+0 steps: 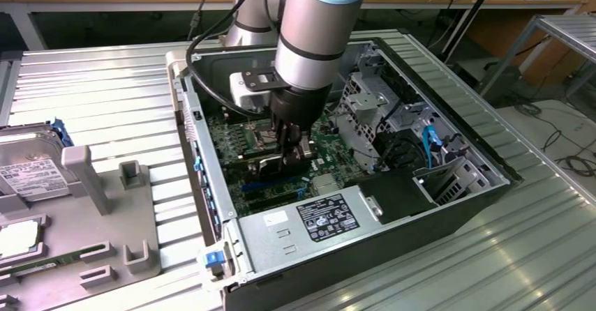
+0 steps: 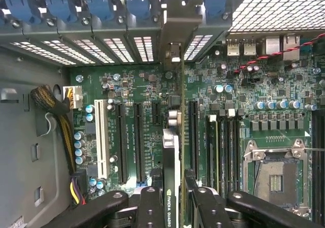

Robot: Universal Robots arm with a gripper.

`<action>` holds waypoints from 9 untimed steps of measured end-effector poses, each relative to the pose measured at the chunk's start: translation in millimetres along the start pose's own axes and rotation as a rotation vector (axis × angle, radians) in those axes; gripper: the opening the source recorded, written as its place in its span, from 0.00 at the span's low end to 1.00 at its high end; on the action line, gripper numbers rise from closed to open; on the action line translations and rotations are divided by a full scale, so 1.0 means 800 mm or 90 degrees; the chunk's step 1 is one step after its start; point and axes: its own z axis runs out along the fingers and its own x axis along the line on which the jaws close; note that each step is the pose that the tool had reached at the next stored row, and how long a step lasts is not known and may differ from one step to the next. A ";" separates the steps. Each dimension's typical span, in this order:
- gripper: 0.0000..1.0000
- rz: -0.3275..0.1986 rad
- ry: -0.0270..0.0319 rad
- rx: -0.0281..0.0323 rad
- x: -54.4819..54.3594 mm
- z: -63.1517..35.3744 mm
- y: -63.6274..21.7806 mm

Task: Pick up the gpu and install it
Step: 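Insert the gpu into the slot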

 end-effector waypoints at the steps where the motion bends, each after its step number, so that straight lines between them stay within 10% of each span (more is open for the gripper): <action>1: 0.27 0.000 -0.0002 0.0000 0.000 0.001 0.000; 9: 0.27 0.000 -0.0008 0.0000 0.000 0.003 0.000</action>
